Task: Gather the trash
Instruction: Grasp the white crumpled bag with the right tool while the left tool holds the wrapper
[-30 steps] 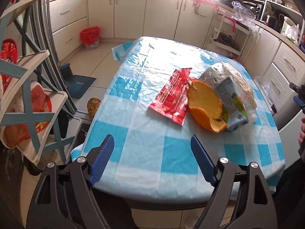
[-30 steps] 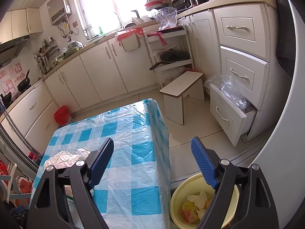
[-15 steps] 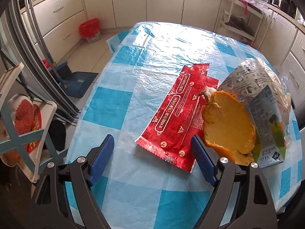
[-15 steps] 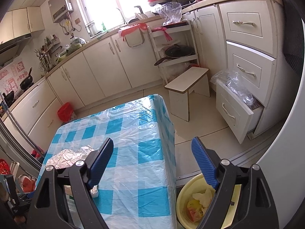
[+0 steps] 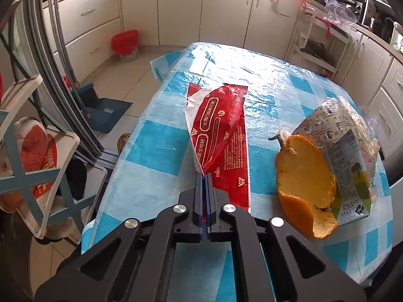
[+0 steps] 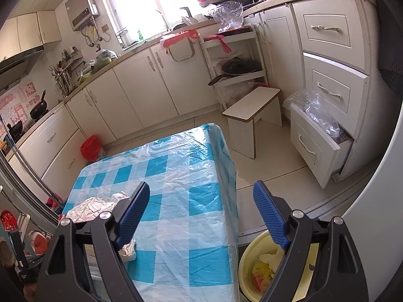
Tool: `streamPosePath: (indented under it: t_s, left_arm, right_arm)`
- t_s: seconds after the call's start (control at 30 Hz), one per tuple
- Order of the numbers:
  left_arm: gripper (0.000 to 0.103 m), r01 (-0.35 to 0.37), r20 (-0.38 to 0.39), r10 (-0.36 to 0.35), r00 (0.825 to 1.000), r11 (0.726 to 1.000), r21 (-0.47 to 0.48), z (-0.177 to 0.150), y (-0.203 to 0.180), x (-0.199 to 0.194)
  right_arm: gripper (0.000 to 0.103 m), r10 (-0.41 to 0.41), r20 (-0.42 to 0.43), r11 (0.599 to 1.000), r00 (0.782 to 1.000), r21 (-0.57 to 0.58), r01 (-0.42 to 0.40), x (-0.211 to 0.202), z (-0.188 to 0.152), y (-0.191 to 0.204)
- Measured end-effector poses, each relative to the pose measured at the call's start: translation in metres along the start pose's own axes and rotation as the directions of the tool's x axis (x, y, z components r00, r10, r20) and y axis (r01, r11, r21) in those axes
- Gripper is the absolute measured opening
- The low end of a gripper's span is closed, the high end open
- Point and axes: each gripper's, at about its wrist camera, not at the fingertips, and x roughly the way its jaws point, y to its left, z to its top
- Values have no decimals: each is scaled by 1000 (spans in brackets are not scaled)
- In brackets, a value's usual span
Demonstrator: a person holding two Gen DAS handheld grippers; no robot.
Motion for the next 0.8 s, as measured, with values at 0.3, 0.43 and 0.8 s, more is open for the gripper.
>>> streamPosePath:
  t_s: [0.3, 0.43, 0.8]
  left_arm:
    - [1, 66, 36, -65, 997, 997, -34, -19, 20, -42]
    - [1, 85, 43, -83, 996, 996, -39, -26, 24, -55]
    - [1, 116, 44, -114, 993, 992, -40, -34, 30, -69]
  right_arm:
    - [83, 169, -54, 975, 984, -135, -175, 2, -11, 48]
    - [84, 254, -147, 932, 956, -226, -283, 9, -31, 88]
    - [84, 153, -300, 830, 942, -478, -287, 45, -80, 154]
